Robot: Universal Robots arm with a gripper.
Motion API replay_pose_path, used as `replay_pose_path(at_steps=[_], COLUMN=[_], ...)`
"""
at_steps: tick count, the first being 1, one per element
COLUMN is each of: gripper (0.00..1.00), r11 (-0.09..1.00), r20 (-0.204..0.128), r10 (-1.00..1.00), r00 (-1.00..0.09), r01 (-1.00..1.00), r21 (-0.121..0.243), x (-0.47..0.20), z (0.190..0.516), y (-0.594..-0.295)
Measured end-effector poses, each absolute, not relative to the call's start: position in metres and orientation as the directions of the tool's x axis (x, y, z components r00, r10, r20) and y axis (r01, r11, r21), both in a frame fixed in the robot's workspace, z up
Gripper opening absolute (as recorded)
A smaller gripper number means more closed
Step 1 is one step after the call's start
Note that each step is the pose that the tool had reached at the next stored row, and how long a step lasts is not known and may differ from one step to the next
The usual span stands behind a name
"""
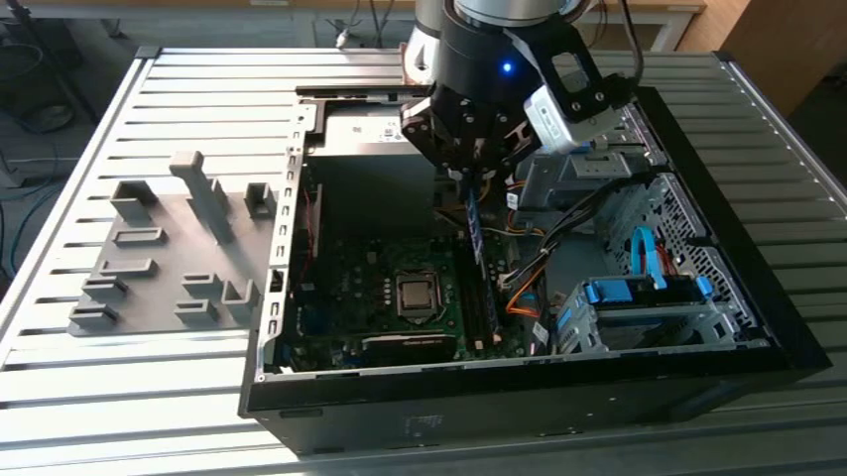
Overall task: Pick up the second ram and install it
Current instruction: 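Insert the second ram into the second slot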
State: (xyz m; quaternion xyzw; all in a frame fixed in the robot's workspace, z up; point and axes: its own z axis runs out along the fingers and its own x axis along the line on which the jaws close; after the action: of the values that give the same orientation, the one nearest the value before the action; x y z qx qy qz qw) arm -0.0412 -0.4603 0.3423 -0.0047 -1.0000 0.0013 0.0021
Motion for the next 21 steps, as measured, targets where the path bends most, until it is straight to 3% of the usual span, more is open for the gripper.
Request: replay_pose_path(at_steps=[21], gripper=[0.14], r11=[1.000], r20=[0.005], r10=[-0.010], r00=[-1.000], r01=[-0.010], r21=[-0.003], x=[-0.037], z=[0.331], y=[-0.460])
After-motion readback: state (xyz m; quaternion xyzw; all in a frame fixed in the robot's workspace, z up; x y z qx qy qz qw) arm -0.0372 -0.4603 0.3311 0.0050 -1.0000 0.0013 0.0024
